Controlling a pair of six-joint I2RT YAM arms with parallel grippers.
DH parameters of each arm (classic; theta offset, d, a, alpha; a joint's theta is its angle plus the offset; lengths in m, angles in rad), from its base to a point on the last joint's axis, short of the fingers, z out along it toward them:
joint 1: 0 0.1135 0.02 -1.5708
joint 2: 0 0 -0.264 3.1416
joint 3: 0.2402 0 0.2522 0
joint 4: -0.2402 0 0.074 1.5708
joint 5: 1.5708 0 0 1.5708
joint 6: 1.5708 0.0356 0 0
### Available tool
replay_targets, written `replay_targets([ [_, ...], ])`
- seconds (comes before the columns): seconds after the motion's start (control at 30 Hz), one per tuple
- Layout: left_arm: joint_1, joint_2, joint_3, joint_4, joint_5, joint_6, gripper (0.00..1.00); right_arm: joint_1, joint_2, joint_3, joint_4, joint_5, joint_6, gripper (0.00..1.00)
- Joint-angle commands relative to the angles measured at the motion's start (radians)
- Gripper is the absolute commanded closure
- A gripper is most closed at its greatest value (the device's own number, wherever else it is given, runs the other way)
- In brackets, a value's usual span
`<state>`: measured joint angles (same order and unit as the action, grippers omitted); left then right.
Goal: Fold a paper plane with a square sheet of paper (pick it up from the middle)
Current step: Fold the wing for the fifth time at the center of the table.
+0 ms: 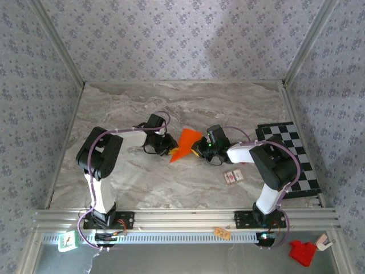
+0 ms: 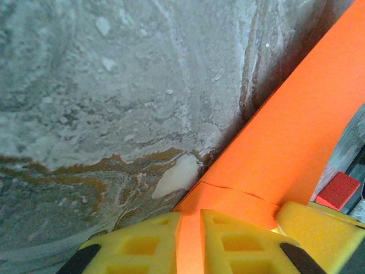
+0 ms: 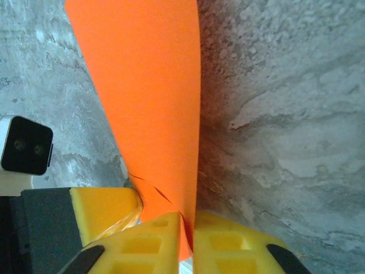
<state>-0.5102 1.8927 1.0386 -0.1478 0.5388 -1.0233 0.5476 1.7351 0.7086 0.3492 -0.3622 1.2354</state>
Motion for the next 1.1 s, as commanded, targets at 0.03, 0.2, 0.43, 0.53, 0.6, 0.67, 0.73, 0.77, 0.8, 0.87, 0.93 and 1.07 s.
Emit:
replay_targets([
  [0.03, 0.010, 0.004, -0.019, -0.034, -0.024, -0.009, 0.81, -0.008, -0.032, -0.020, 0.004, 0.038, 0.004, 0.92],
  [0.2, 0.011, -0.042, -0.005, -0.021, -0.021, 0.022, 0.75, -0.009, -0.062, -0.013, -0.029, 0.049, -0.012, 0.99],
  [0.43, -0.008, -0.162, -0.011, -0.027, -0.124, 0.236, 0.63, -0.024, -0.139, 0.009, -0.133, 0.065, -0.022, 1.00],
  [0.53, -0.040, -0.208, -0.017, -0.031, -0.189, 0.365, 0.55, -0.033, -0.161, 0.032, -0.203, 0.066, -0.027, 1.00],
  [0.6, -0.061, -0.236, -0.025, -0.015, -0.218, 0.445, 0.49, -0.035, -0.167, 0.048, -0.236, 0.066, -0.029, 1.00],
  [0.67, -0.089, -0.259, -0.046, 0.020, -0.257, 0.518, 0.43, -0.038, -0.171, 0.062, -0.262, 0.063, -0.021, 1.00],
  [0.73, -0.111, -0.275, -0.071, 0.061, -0.271, 0.578, 0.39, -0.040, -0.175, 0.076, -0.290, 0.062, -0.019, 1.00],
  [0.77, -0.123, -0.281, -0.085, 0.085, -0.280, 0.607, 0.38, -0.041, -0.174, 0.086, -0.305, 0.061, -0.017, 1.00],
  [0.8, -0.133, -0.284, -0.098, 0.106, -0.287, 0.630, 0.37, -0.044, -0.175, 0.092, -0.313, 0.060, -0.016, 1.00],
  [0.87, -0.157, -0.289, -0.124, 0.151, -0.303, 0.694, 0.36, -0.050, -0.175, 0.102, -0.323, 0.053, -0.009, 1.00],
  [0.93, -0.182, -0.288, -0.139, 0.175, -0.325, 0.756, 0.35, -0.056, -0.175, 0.107, -0.326, 0.042, 0.001, 1.00],
  [1.07, -0.262, -0.292, -0.168, 0.222, -0.404, 0.912, 0.33, -0.066, -0.174, 0.122, -0.342, 0.025, 0.018, 1.00],
])
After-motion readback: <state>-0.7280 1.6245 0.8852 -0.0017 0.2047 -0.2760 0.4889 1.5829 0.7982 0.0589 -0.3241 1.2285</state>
